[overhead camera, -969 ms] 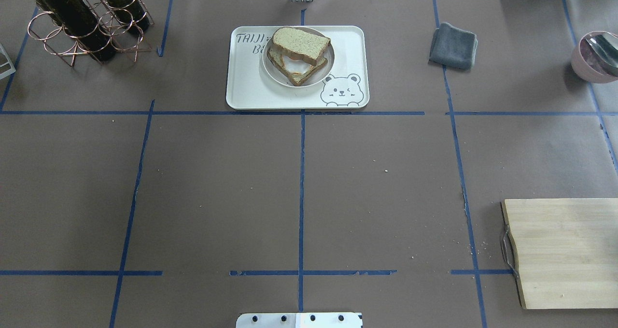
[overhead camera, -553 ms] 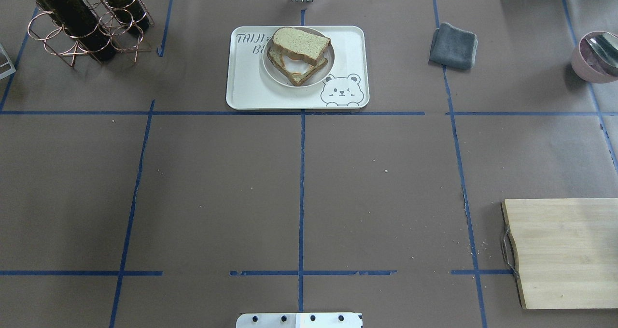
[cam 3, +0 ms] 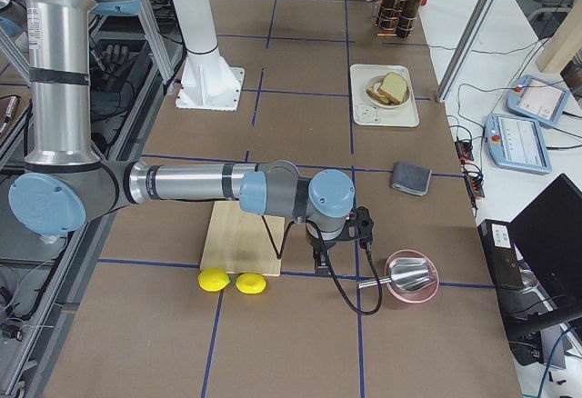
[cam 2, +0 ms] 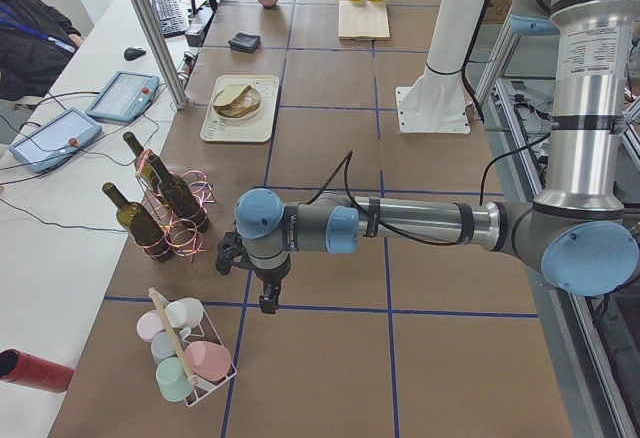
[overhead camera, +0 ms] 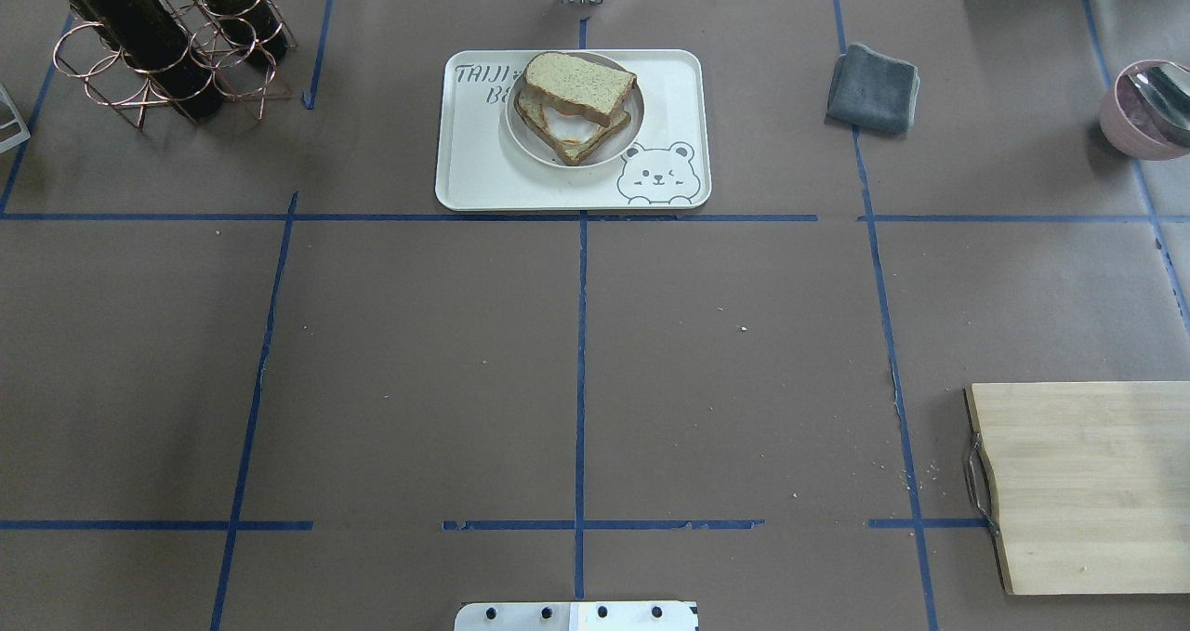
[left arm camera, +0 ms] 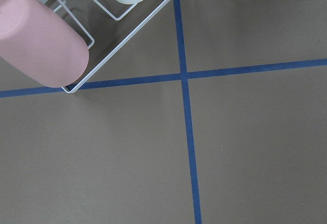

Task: Make sandwich and place on tray

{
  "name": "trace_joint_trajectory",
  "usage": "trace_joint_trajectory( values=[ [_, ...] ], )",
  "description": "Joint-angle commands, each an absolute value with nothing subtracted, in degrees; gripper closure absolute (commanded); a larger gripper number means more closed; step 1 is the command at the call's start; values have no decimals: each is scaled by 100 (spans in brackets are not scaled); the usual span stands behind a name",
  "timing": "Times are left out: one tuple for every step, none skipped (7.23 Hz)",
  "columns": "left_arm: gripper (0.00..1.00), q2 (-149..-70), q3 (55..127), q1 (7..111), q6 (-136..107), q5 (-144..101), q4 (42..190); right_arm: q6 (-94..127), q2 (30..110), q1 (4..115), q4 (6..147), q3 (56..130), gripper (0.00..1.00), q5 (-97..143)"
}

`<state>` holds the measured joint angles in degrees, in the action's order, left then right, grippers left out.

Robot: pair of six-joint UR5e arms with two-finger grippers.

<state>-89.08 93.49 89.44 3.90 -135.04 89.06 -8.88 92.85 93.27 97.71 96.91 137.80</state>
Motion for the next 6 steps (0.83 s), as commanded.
trace_joint_trajectory(
  values=[
    [0,-8903,9334,8947,378,-13518,8903,-896,9299,9422,9747,9668,0,13598],
    [0,-8903,9334,8947,378,-13518,8903,-879,9290,9457,9747,9668,0,13518],
    [0,-8903,9334,8947,361,-13518,8903,-792,9281,9457,9747,9668,0,13526],
    [0,-8903,9334,8947,360,-13526,8903,-713,9307,9466,9747,9685,0,13535],
    [0,-8903,9343,8947,360,-13526,8903,-712,9377,9501,9738,9712,0,13544],
    [0,-8903,9343,8947,360,-13526,8912,-703,9413,9527,9712,9721,0,13561]
  ],
)
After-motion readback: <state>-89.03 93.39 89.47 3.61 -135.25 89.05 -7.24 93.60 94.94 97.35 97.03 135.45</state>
